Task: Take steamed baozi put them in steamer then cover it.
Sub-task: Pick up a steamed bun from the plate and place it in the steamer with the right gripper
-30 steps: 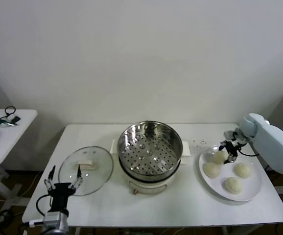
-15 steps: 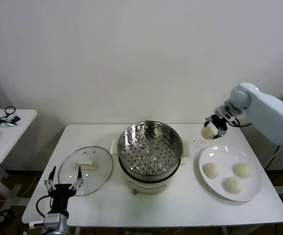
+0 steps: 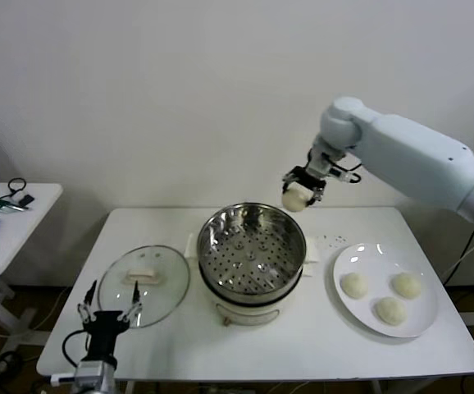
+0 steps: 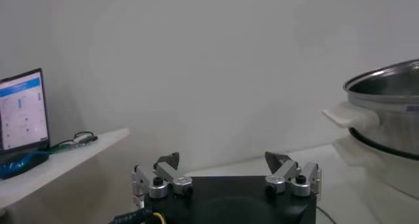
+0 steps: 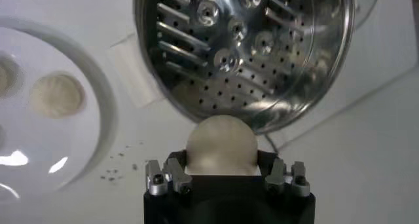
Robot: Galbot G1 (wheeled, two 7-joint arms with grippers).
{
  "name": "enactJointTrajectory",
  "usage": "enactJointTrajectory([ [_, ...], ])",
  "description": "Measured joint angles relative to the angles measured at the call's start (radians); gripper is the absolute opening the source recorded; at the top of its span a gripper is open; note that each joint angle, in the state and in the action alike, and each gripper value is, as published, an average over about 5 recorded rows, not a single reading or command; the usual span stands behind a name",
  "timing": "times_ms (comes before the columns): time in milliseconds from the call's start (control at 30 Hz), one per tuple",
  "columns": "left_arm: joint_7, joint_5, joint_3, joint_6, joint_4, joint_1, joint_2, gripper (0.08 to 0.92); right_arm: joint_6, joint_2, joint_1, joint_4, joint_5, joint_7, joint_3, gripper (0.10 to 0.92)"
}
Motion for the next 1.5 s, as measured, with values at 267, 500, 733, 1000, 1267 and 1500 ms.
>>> enactJointTrajectory([
  [267,-0.015,-0.008,-0.001,0.001,0.0,0.01,0.009,0.823,0.071,0.081,-0.048,0.02,-0.128,0.038,-0.017,0.696],
  [500,-0.018,-0.011,0.002,0.003,0.003,0.009,0.011,0.823,0.118,0.125,-0.092,0.021,-0.236,0.069,-0.024,0.696],
  [733,-0.019,-0.013,0.003,0.003,0.012,0.008,0.012,0.823,0.15,0.164,-0.136,-0.009,-0.331,0.094,-0.009,0.696],
  [1000,-0.019,-0.016,-0.001,0.011,0.019,-0.005,0.023,0.823,0.163,0.192,-0.172,-0.046,-0.39,0.104,0.004,0.699],
  [1267,-0.019,-0.016,-0.002,0.014,0.023,-0.012,0.024,0.823,0.132,0.19,-0.177,-0.052,-0.389,0.093,0.0,0.799],
  [1500,-0.021,-0.016,0.0,0.014,0.026,-0.012,0.023,0.823,0.11,0.176,-0.169,-0.046,-0.351,0.089,0.019,0.822],
])
